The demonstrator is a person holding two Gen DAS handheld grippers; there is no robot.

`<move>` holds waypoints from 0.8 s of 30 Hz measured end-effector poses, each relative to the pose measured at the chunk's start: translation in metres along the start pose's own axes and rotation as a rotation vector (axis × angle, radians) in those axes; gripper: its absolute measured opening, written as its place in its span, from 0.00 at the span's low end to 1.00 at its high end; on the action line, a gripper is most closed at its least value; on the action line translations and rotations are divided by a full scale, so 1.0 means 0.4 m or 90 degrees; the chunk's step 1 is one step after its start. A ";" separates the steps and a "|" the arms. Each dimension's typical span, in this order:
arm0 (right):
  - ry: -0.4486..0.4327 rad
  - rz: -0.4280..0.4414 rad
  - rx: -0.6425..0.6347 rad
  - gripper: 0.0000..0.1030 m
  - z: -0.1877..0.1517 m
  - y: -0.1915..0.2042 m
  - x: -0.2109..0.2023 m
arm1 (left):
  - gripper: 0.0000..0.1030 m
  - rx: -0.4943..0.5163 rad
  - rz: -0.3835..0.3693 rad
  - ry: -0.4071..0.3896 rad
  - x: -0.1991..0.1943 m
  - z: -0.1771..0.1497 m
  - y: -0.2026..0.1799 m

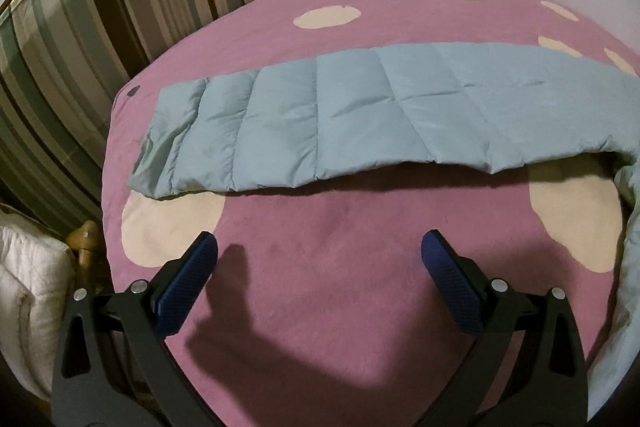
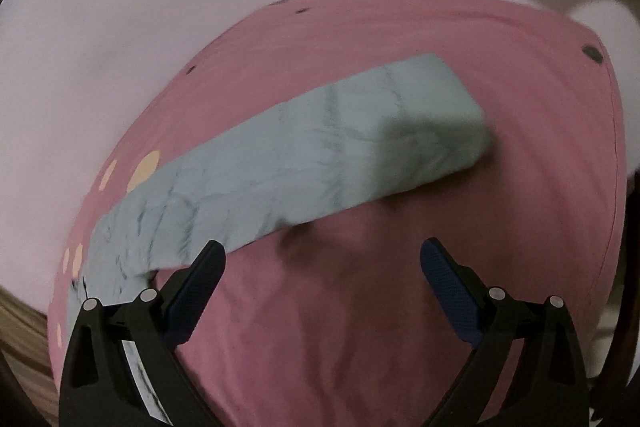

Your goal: Fold large clothes

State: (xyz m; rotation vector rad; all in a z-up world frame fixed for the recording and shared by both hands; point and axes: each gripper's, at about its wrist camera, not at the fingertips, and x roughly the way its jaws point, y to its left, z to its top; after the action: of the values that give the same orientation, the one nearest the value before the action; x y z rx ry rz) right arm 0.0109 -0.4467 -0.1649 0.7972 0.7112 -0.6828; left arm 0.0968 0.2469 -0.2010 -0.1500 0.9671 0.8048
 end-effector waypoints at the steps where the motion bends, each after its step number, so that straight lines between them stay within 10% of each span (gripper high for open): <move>1: -0.001 -0.002 0.008 0.86 0.004 -0.014 0.005 | 0.98 0.001 0.001 0.000 0.001 0.002 -0.001; 24: -0.087 0.023 0.204 0.76 0.098 -0.179 0.055 | 0.98 -0.016 -0.018 0.009 0.023 0.008 0.009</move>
State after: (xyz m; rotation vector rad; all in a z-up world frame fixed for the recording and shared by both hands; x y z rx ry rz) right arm -0.0192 -0.5216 -0.1898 1.0432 0.4679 -0.8228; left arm 0.0994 0.2559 -0.2052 -0.1910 0.9672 0.7910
